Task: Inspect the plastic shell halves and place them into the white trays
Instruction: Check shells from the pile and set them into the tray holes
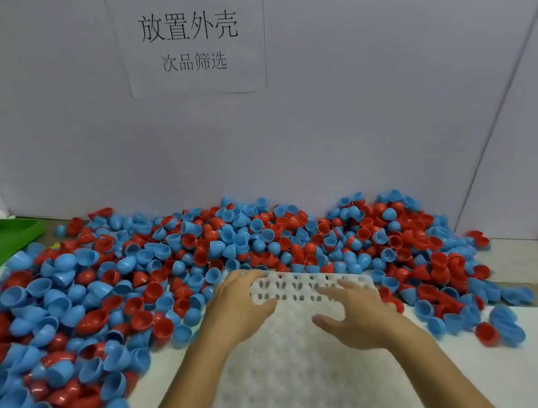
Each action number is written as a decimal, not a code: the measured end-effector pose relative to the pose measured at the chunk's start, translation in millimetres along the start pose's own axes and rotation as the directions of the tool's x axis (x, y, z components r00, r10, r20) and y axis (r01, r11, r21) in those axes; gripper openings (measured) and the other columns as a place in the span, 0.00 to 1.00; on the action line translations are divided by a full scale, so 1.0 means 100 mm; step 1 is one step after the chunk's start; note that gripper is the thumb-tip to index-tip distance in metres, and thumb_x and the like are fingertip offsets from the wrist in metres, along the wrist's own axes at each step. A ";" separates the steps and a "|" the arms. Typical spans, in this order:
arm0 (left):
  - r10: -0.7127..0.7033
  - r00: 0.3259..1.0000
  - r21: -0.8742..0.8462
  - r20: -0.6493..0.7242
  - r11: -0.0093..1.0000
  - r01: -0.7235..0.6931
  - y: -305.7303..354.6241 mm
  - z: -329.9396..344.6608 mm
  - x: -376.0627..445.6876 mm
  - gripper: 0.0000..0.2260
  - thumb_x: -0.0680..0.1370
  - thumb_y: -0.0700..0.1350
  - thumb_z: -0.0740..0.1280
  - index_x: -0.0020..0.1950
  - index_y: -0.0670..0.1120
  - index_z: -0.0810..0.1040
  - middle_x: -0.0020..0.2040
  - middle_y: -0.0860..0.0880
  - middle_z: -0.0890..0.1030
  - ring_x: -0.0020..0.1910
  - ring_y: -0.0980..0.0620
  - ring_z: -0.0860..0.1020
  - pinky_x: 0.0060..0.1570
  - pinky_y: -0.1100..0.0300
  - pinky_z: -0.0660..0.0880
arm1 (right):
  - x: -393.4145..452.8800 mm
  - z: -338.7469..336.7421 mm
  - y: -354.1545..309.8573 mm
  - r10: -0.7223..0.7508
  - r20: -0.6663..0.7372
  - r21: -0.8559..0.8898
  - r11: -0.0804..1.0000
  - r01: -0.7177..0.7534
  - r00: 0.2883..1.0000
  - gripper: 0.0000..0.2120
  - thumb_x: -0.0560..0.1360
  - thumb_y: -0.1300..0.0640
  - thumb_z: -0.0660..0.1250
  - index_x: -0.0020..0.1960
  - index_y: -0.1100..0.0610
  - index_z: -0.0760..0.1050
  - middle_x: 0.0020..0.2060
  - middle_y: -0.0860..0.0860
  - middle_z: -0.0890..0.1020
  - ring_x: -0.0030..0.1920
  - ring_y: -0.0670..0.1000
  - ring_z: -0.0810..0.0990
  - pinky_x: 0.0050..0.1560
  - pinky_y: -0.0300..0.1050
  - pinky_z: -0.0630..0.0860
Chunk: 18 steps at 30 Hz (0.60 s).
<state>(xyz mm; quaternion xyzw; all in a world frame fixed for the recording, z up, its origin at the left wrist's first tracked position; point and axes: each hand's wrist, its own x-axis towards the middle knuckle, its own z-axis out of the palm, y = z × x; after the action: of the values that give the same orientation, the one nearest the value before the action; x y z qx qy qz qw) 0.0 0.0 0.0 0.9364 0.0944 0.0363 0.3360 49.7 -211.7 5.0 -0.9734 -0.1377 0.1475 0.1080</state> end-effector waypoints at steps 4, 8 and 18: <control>-0.017 1.000 -0.018 0.002 1.000 0.017 -0.10 0.15 0.05 0.28 0.77 0.58 0.70 0.76 0.59 0.68 0.78 0.53 0.64 0.76 0.49 0.64 0.72 0.49 0.67 | 0.19 0.16 -0.18 0.075 0.011 -0.021 0.997 -0.075 0.997 0.31 0.78 0.34 0.58 0.78 0.39 0.55 0.81 0.46 0.47 0.79 0.64 0.40 0.73 0.73 0.45; 0.046 0.996 0.030 -0.074 0.999 -0.044 -0.17 0.24 0.02 0.26 0.77 0.60 0.69 0.74 0.61 0.69 0.78 0.56 0.63 0.77 0.53 0.61 0.74 0.54 0.64 | 0.23 0.25 -0.10 0.089 -0.040 0.057 0.995 -0.087 0.995 0.30 0.79 0.35 0.57 0.78 0.36 0.53 0.81 0.44 0.47 0.79 0.62 0.37 0.73 0.72 0.46; 0.088 0.995 0.243 0.053 0.965 -0.098 -0.11 0.46 0.04 0.26 0.81 0.66 0.55 0.79 0.63 0.58 0.83 0.55 0.51 0.82 0.50 0.43 0.78 0.50 0.48 | 0.06 0.28 0.20 0.111 -0.246 0.168 0.983 -0.071 0.963 0.27 0.69 0.26 0.61 0.67 0.30 0.67 0.76 0.35 0.60 0.77 0.52 0.49 0.74 0.63 0.55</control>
<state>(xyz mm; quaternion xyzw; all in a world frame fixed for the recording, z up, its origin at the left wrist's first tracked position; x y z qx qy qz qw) 8.7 -19.3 -42.7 0.9747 0.0472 0.0207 0.2176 50.8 -224.3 -27.5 -0.9781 -0.0656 0.0370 0.1942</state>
